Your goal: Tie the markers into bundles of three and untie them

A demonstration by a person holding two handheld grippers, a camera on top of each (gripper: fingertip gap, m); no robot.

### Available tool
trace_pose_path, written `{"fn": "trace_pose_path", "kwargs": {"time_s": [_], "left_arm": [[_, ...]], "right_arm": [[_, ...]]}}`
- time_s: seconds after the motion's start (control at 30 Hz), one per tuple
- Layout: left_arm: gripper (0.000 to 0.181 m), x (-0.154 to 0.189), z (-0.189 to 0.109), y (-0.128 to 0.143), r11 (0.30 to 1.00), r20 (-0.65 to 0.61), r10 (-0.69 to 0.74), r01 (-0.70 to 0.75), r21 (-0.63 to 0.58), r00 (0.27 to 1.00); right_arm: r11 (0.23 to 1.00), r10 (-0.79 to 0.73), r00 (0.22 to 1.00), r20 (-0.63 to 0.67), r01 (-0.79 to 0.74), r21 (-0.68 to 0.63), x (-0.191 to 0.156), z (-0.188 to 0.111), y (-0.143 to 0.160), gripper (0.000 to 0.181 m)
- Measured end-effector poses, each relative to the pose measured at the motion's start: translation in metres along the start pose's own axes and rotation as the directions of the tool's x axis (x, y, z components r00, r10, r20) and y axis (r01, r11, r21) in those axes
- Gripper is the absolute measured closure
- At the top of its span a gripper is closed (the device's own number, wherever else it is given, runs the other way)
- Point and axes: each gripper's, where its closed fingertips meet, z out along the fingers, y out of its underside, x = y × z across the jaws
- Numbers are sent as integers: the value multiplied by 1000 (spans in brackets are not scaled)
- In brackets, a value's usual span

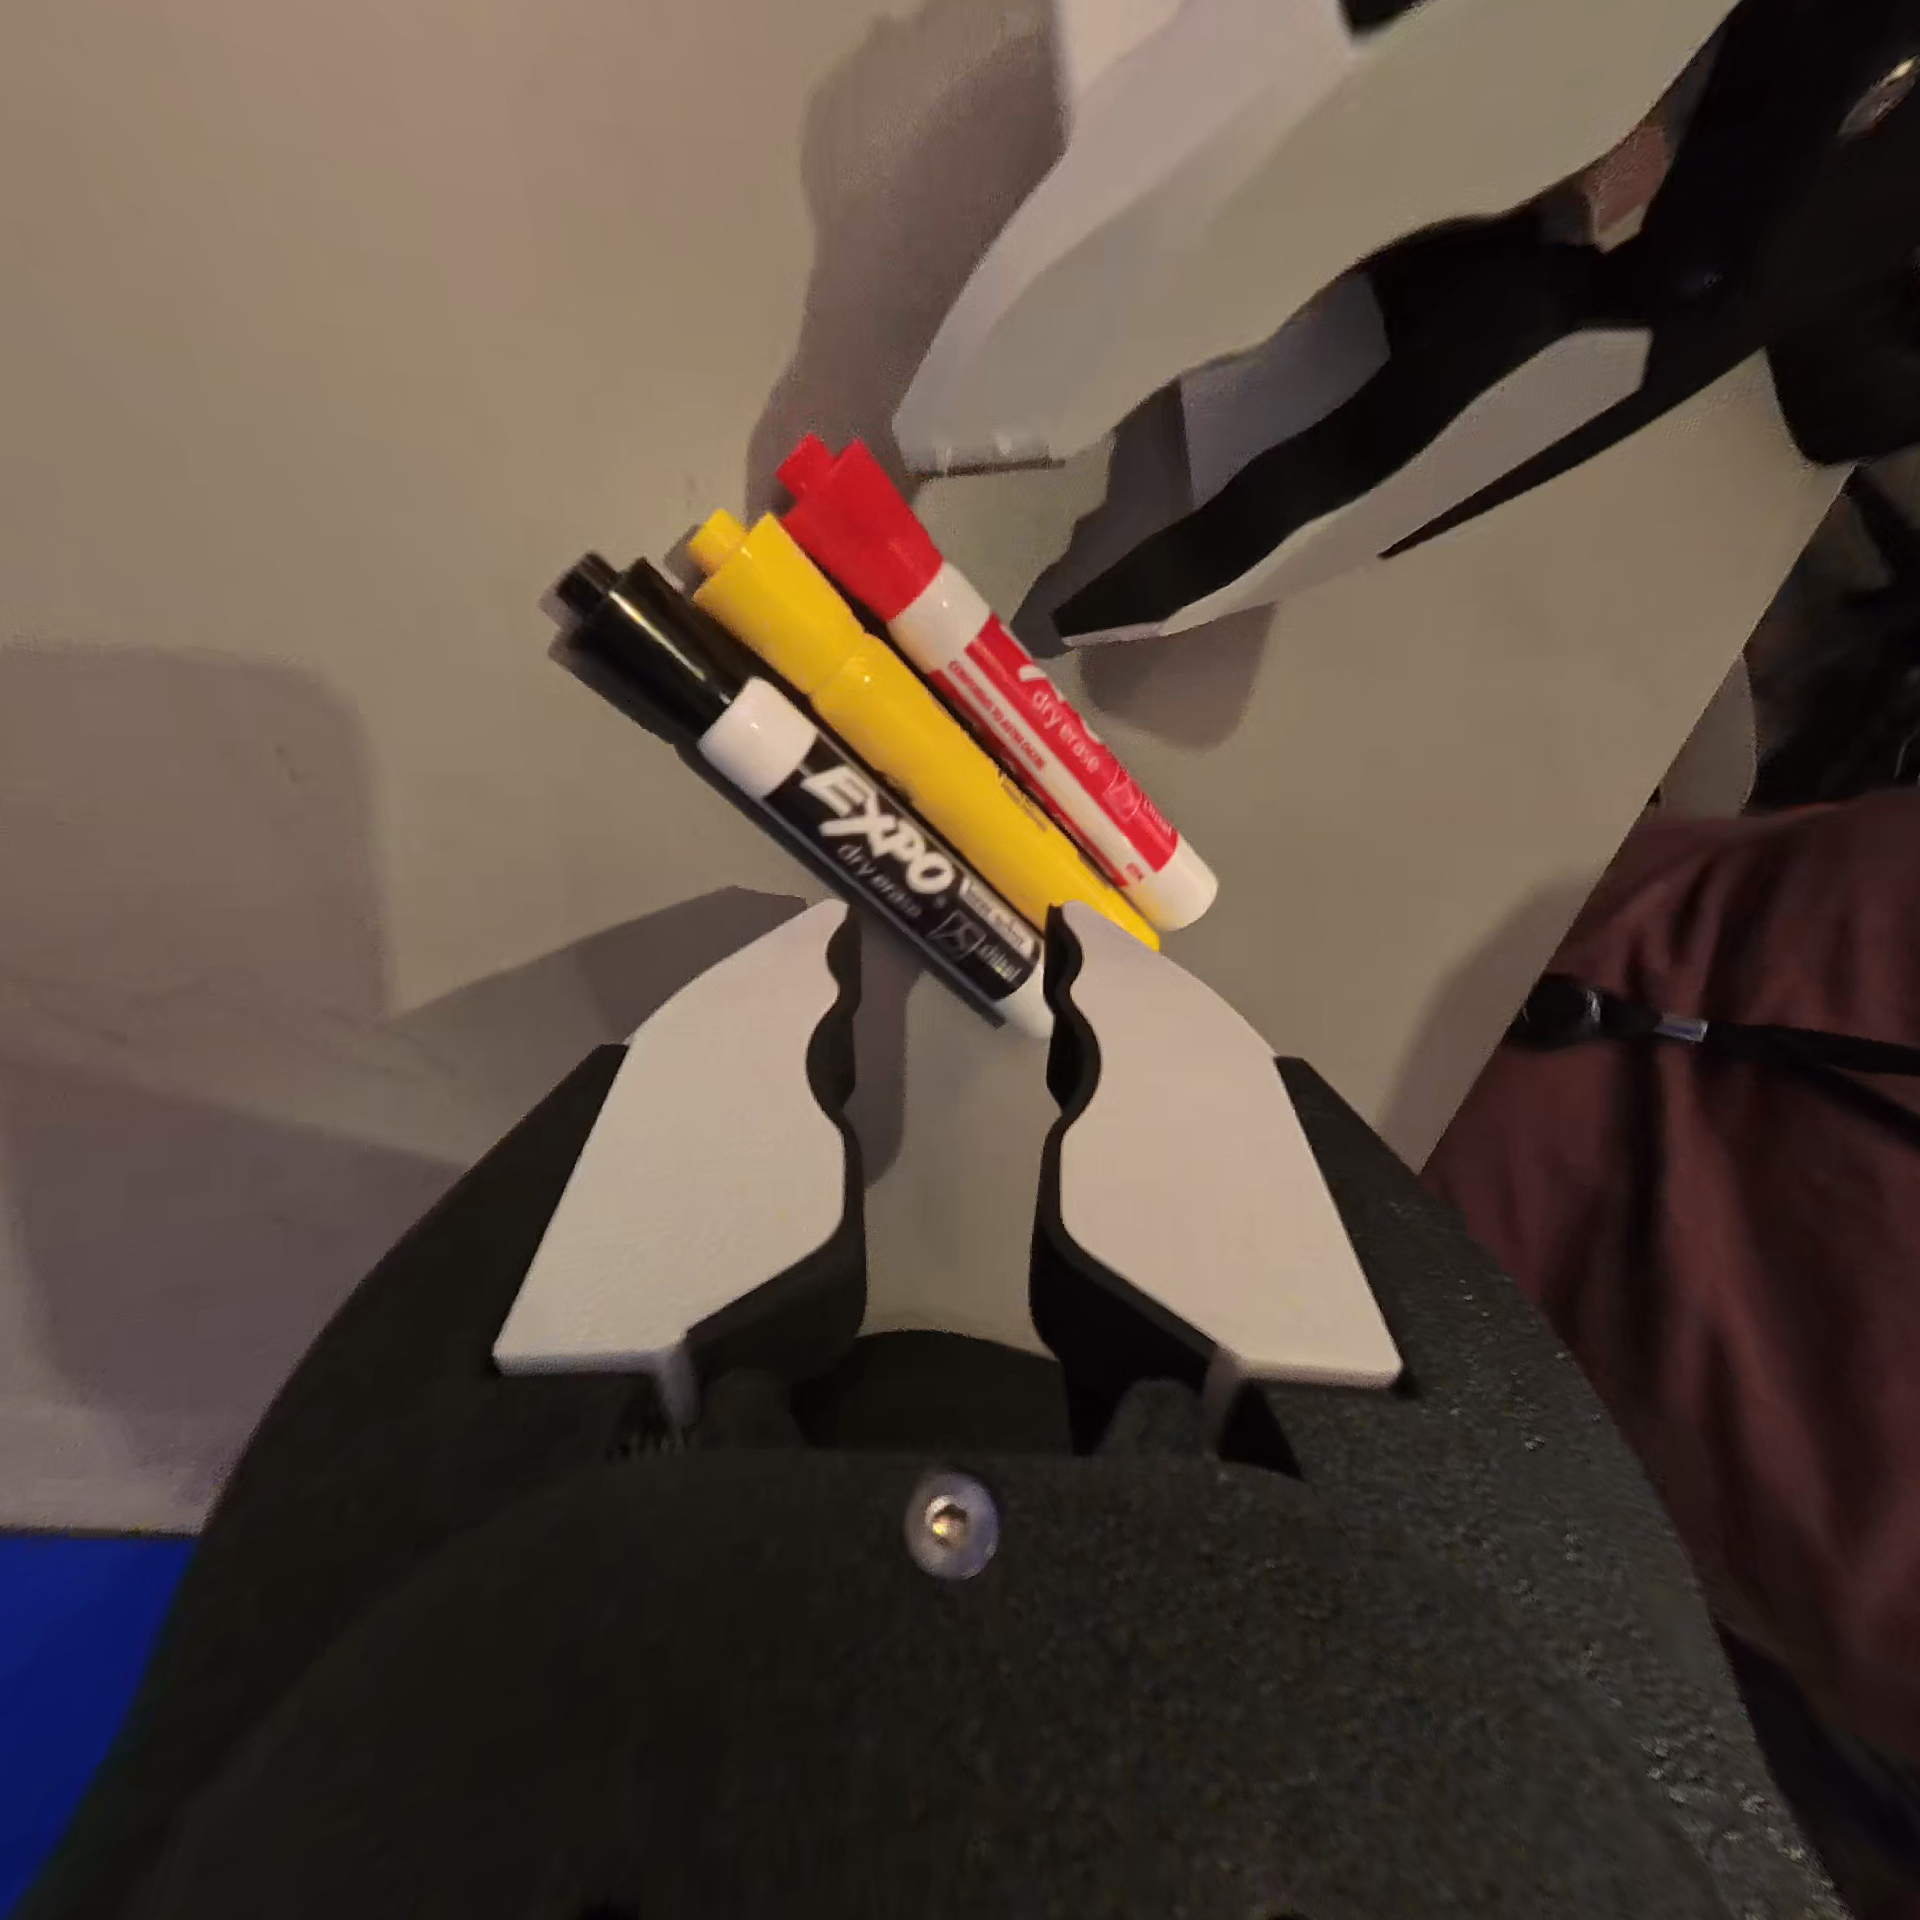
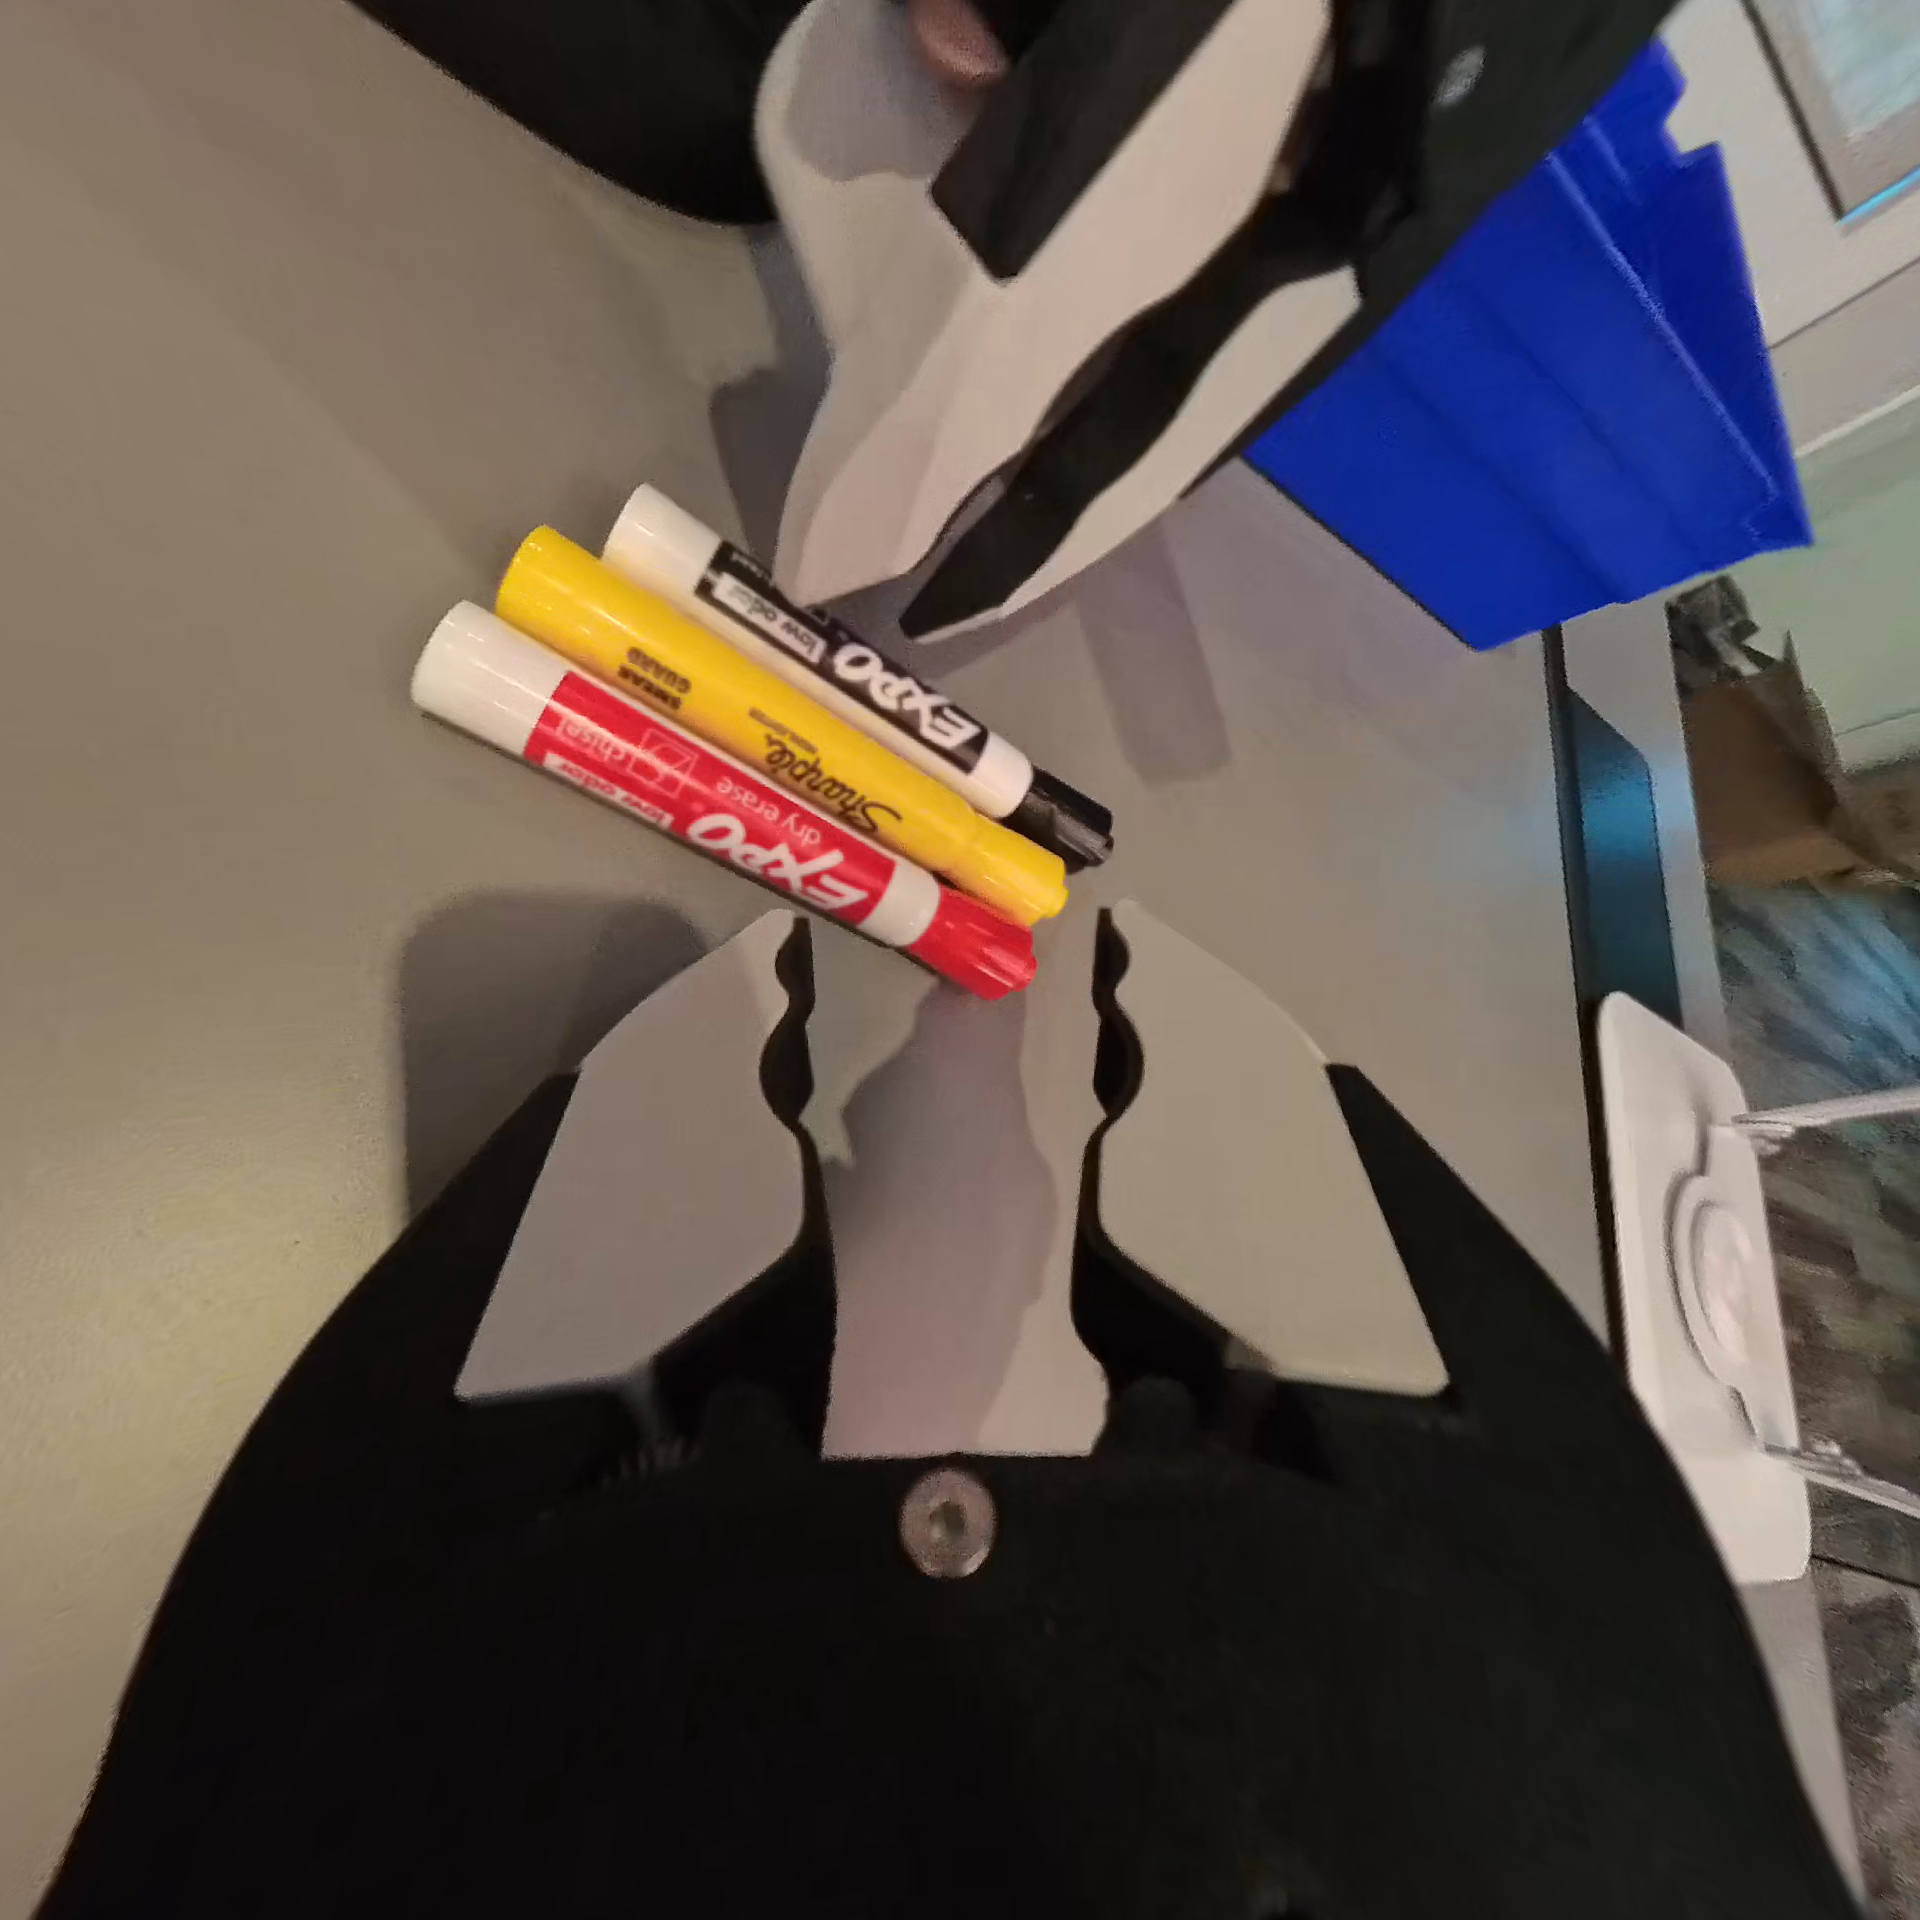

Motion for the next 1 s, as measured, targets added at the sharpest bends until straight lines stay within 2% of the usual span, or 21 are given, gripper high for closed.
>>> {"fn": "trace_pose_path", "kwargs": {"time_s": [0.17,0.2,0.27,0.33,0.4,0.47,0.53,0.57,0.63,0.67,0.7,0.73,0.77,0.83,0.87,0.9,0.97,1.0], "left_arm": [[145,-7,1,2,996,73,-6,0,94,997],[144,-5,-3,0,992,65,-7,-1,127,998],[145,-3,-13,-3,981,54,-12,1,195,998],[147,-7,-27,-5,961,118,10,-43,273,993],[152,4,-54,-16,891,202,64,-147,429,977],[153,22,-86,-23,774,294,95,-256,579,951],[147,32,-107,-21,663,359,59,-306,684,931],[147,32,-110,-18,632,375,45,-317,707,926],[127,27,-107,-15,610,361,4,-288,738,933],[136,31,-104,-16,599,318,23,-268,755,948],[161,40,-101,-17,572,279,87,-277,772,956],[176,45,-104,-19,530,257,90,-265,805,962],[181,46,-112,-21,476,258,57,-253,842,965],[168,55,-130,-19,352,323,41,-316,881,946],[161,60,-136,-16,326,346,23,-334,884,938],[161,66,-138,-12,326,358,21,-345,880,934],[161,73,-125,-5,407,378,78,-376,833,922],[161,74,-120,-5,422,397,100,-400,814,912]], "right_arm": [[982,184,982,29,-185,34,9,-11,-1,132],[971,233,972,39,-235,35,11,-13,-1,138],[932,357,932,66,-361,43,12,-20,-6,140],[860,503,862,67,-506,69,17,-29,-14,139],[798,581,810,82,-586,139,18,-44,-29,138],[755,606,791,88,-606,251,19,-65,-49,137],[682,653,746,129,-654,328,17,-78,-63,129],[636,680,711,178,-694,338,13,-80,-65,129],[551,750,618,237,-781,292,6,-74,-56,132],[535,770,590,242,-804,258,2,-70,-48,139],[528,793,569,217,-820,221,-1,-66,-38,140],[524,810,557,182,-828,199,-2,-64,-30,140],[524,819,554,152,-829,197,-2,-63,-26,140],[530,828,554,87,-823,203,3,-66,-20,140],[535,826,559,75,-819,209,5,-67,-19,140],[536,826,559,66,-817,212,7,-68,-18,140],[536,830,556,51,-820,202,7,-68,-13,140],[531,834,550,54,-824,199,7,-67,-10,140]]}}
